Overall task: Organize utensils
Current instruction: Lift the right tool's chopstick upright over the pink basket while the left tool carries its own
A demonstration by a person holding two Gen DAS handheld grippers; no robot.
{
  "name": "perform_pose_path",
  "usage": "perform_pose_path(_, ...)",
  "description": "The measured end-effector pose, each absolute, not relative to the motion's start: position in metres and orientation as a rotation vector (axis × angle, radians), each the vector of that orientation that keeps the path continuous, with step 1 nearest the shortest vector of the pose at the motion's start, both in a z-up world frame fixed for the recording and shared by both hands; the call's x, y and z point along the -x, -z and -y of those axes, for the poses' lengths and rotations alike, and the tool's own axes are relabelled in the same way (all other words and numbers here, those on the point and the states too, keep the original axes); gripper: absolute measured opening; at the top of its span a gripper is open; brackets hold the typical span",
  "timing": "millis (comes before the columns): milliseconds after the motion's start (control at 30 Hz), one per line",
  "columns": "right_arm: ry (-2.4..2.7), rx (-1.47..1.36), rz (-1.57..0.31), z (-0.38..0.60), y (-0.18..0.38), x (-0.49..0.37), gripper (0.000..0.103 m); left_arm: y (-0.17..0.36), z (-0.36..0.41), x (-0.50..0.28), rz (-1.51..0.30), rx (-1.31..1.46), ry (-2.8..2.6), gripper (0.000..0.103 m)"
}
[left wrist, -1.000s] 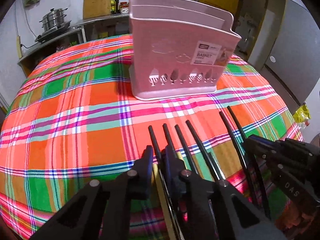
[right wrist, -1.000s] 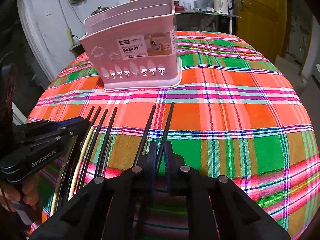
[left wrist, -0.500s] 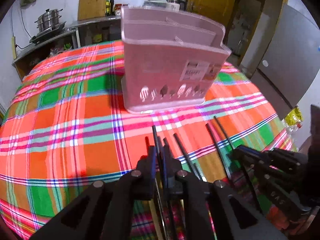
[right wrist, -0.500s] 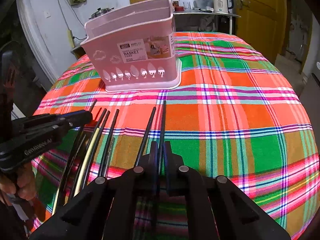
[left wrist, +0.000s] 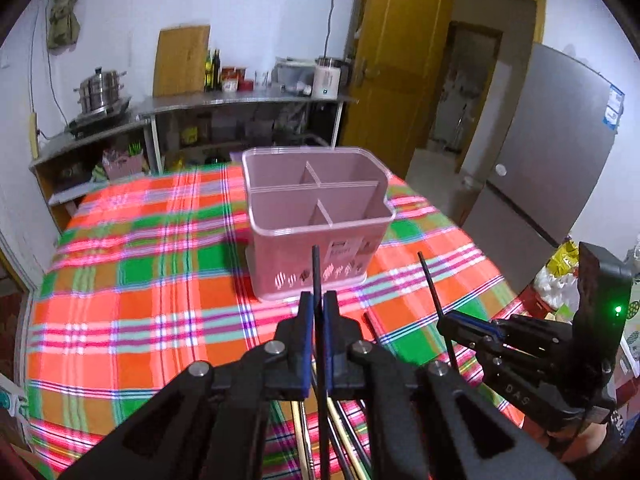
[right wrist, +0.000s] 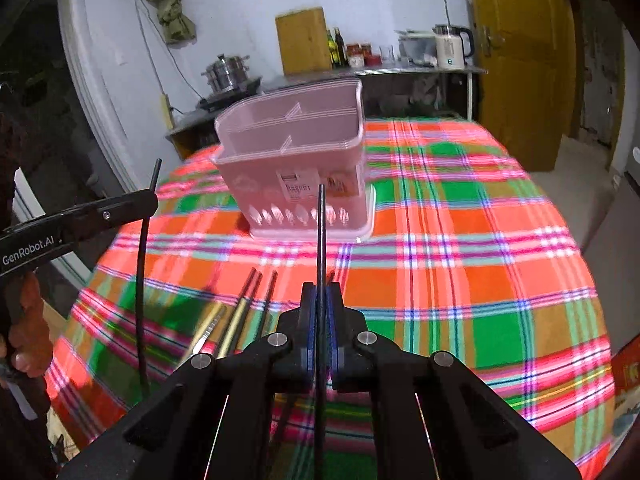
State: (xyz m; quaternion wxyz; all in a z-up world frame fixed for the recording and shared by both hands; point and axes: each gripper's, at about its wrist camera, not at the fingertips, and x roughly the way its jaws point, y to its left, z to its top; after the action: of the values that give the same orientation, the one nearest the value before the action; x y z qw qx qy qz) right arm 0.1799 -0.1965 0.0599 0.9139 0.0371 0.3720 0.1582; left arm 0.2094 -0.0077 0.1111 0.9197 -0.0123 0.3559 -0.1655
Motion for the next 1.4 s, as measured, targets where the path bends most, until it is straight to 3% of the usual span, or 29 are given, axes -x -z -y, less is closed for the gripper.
perform_pose_path(733,-0.360,-0.105,-0.587,0.210,-0.128,-0.167,0.005,-0.174,0.009,-0.195,-0.602,0.003,0.349,0.005)
perform_pose_path(1400,-0.396,-0.138,-0.422,0.189,-0.193,-0.218,0.005,-0.234,0.000,-0.246,-0.492,0.072,0.353,0.005)
